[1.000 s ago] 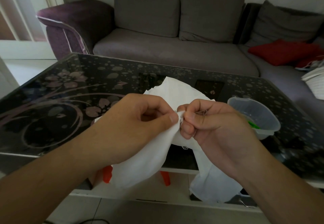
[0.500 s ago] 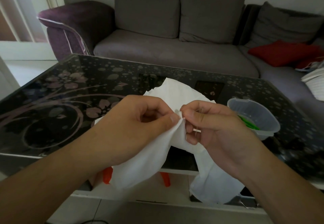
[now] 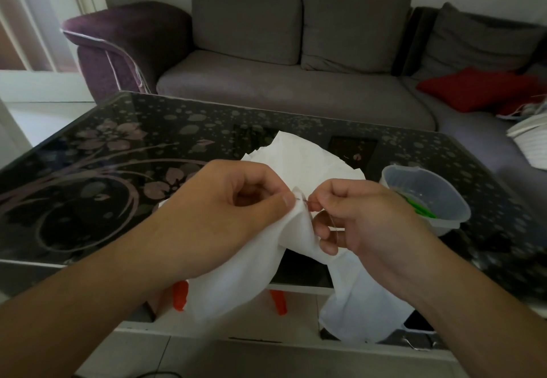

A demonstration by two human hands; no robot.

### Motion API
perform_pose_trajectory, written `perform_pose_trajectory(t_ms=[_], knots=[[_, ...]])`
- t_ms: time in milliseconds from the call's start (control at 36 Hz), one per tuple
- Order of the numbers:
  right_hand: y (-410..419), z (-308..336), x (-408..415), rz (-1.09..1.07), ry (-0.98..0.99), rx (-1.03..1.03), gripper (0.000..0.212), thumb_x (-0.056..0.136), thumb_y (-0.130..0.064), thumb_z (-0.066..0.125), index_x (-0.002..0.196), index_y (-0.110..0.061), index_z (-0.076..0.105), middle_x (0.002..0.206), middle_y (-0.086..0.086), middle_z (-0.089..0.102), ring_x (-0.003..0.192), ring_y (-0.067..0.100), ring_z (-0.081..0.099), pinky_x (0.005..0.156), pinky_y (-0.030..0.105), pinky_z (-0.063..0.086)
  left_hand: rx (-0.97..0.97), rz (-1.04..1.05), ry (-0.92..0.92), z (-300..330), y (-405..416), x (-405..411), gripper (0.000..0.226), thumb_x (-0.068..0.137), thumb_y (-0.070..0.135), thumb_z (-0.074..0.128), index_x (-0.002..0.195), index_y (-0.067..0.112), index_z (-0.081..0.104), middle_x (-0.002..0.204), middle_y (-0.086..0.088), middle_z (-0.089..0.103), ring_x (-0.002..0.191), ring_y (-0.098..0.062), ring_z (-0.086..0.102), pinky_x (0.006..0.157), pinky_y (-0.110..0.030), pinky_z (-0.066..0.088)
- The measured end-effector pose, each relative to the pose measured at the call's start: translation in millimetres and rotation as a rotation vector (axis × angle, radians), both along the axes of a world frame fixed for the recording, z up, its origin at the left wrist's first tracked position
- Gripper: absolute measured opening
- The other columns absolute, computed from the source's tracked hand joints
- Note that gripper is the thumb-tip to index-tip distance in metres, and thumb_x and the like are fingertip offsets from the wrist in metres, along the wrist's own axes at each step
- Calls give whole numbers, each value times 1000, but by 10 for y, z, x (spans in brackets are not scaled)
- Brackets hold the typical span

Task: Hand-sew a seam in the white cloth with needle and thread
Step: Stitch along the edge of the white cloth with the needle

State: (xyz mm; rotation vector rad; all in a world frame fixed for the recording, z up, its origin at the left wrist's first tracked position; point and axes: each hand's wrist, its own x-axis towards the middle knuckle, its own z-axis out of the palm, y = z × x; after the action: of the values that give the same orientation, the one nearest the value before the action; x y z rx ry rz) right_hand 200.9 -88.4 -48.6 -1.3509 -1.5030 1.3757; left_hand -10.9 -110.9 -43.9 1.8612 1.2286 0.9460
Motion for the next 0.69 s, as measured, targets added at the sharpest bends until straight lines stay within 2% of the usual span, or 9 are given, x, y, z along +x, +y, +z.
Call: perform_pose_trajectory(t_ms=[83,250,389,556,694], knots=[[3,-7,-4,8,4,14,27,106,-11,48,92,0,69,86,30,60,66,25,53,58,28,50,-15,-18,0,-4,6,1,13,97,33,66,90,34,77,88,18,76,85,-3,72,75,-18,50],[-6,-17,-22,30,6,30,32,107,-12,47,85,-6,69,76,15,62,63,21,54,59,24,50,-13,-35,21,-14,5,9,12,96,36,65,92,36,77,92,20,75,91,-2,72,76,-16,52],[-5,-4,-18,39,37,40,34,106,-13,49,80,-9,70,76,15,60,64,21,53,58,25,49,2,-40,16,-14,6,18,12,95,35,66,92,36,77,92,20,76,90,-2,72,75,-12,52],[-13,5,3,52,48,56,33,106,-14,49,81,-8,69,77,15,60,68,26,51,60,26,48,-13,-56,-1,-12,-7,21,13,96,34,65,91,35,77,91,18,76,88,-2,72,75,-17,53],[-14,4,4,61,61,73,34,106,-13,49,79,-8,69,80,18,59,70,28,50,58,28,47,-12,-66,-9,-13,-11,23,13,96,33,66,91,34,78,91,16,77,88,-4,73,76,-16,54]])
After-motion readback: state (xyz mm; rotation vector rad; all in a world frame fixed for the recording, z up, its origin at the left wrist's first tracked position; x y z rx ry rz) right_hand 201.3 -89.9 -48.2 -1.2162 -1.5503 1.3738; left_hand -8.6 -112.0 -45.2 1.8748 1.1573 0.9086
